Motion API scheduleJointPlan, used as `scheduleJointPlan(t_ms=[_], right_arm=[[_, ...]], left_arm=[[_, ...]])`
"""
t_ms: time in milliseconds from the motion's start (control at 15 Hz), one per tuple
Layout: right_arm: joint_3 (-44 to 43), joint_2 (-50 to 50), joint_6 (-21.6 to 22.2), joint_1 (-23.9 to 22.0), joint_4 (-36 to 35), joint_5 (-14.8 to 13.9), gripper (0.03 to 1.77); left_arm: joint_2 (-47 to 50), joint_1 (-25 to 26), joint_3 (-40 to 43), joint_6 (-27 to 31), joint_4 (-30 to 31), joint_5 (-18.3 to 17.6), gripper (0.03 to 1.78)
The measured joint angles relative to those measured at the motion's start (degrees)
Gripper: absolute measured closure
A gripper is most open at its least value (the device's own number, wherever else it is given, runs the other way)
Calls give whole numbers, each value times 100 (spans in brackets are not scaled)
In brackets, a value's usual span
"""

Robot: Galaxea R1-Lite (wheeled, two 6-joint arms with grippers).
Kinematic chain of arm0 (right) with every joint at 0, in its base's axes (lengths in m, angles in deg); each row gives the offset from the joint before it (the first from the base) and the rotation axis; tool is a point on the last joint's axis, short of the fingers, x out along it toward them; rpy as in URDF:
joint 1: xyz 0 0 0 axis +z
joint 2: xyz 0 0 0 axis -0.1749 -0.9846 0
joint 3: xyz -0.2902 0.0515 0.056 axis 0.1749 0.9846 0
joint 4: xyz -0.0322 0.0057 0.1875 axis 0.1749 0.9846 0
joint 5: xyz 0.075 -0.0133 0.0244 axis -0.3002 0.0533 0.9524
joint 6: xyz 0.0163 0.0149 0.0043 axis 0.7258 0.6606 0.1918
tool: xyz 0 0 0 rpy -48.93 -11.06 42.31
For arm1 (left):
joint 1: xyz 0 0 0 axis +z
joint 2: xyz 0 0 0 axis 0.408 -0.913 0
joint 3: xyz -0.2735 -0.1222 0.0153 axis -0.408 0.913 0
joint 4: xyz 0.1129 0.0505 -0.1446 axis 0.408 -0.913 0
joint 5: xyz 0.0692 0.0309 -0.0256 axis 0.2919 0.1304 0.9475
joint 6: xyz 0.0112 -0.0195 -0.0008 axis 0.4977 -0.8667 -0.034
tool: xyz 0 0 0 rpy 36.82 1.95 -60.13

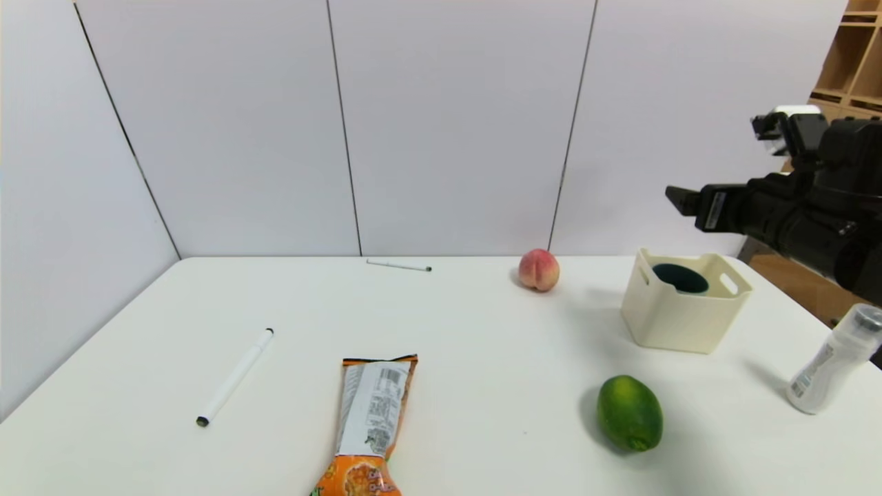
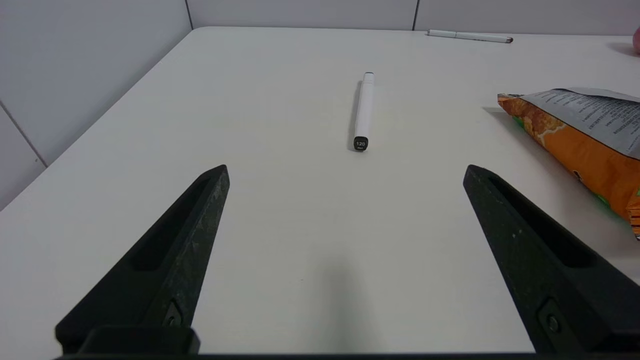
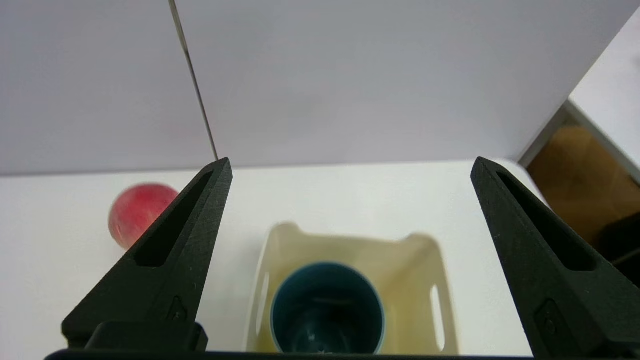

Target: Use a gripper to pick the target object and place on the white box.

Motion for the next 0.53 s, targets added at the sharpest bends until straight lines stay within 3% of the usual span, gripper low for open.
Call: scheduleJointPlan(t_ms=[200, 533], right_arm=[[-344, 273, -234, 0, -274, 99, 13], [-352, 1229, -241, 30, -307, 855, 11]], left_arm=[[0, 0, 0, 2, 2, 2, 12], [0, 0, 0, -2, 0, 2, 12]])
